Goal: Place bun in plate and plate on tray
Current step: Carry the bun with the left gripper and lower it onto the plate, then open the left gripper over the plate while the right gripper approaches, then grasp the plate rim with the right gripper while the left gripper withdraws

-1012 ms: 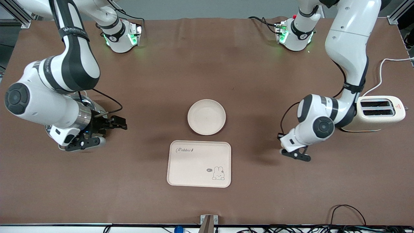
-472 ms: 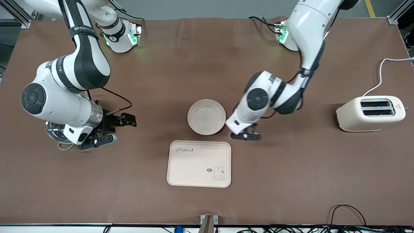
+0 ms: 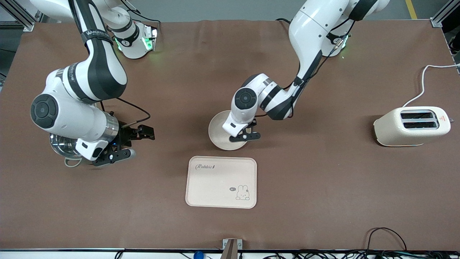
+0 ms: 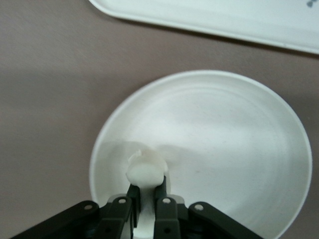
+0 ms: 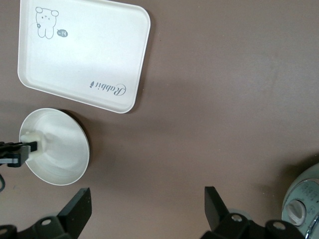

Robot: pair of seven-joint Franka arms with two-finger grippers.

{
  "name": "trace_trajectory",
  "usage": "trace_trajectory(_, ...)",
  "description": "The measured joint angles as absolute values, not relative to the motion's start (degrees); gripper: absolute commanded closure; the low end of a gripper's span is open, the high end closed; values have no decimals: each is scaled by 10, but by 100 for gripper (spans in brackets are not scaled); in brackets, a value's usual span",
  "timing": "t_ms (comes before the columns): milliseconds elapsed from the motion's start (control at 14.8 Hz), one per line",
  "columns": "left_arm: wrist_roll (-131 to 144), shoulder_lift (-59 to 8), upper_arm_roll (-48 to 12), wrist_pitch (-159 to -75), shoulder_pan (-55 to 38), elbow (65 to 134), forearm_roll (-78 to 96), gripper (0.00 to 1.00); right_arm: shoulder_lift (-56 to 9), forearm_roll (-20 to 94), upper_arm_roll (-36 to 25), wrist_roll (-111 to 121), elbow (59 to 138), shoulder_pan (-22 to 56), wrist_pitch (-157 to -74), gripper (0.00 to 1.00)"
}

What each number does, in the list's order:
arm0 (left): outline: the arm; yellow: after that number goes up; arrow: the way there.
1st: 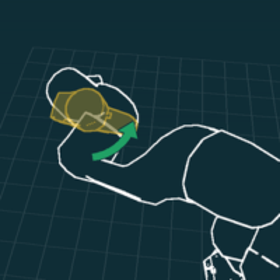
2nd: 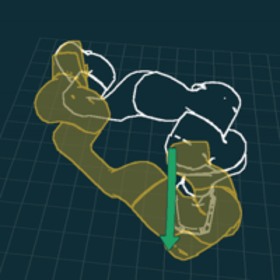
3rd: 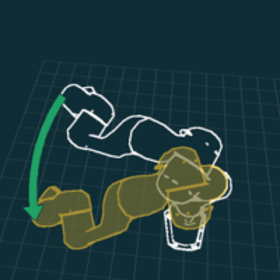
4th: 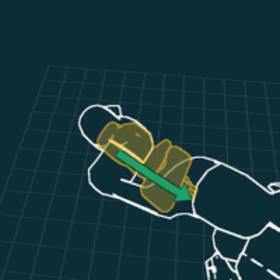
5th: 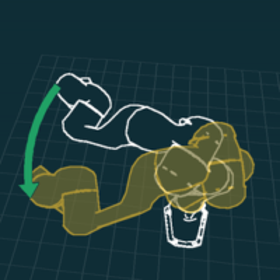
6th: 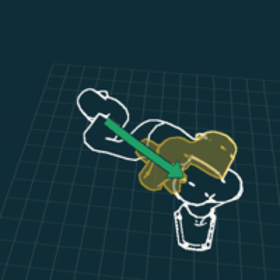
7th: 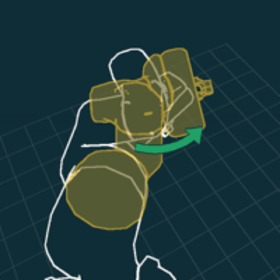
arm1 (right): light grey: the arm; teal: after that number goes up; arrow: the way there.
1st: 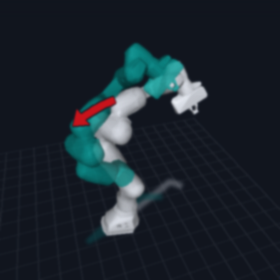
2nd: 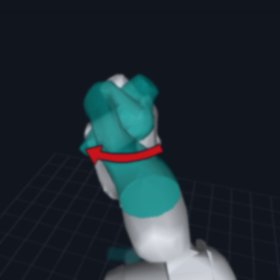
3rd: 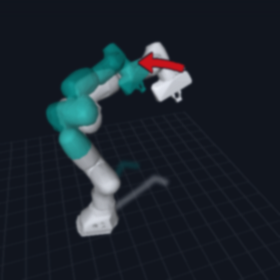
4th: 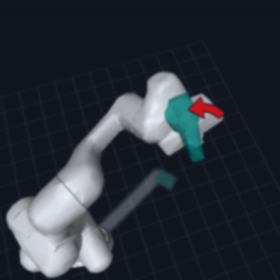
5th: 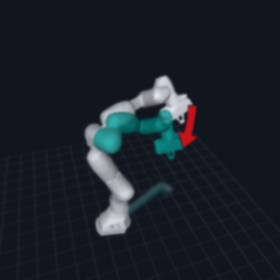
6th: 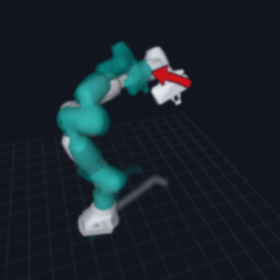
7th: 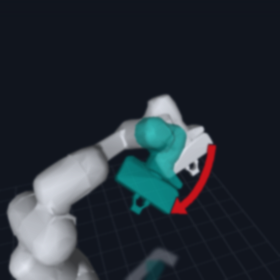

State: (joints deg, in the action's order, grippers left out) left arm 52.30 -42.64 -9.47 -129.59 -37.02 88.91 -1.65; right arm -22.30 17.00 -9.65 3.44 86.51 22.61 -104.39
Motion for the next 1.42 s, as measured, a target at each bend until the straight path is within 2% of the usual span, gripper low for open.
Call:
trace_trajectory(472,544,-433,-94,-1304,-379,880,-17,0,-245,171,-96,48,868,253,-1018,0)
trace_trajectory(675,508,-418,-84,-1271,-370,860,-46,0,-278,182,-95,48,870,290,-1033,5)
trace_trajectory(1012,296,-317,-81,-1153,-237,845,-69,0,-332,250,-95,52,870,308,-1084,15)
trace_trajectory(1417,179,-233,-82,-1102,-118,846,-69,0,-394,294,-94,51,871,376,-1168,27)
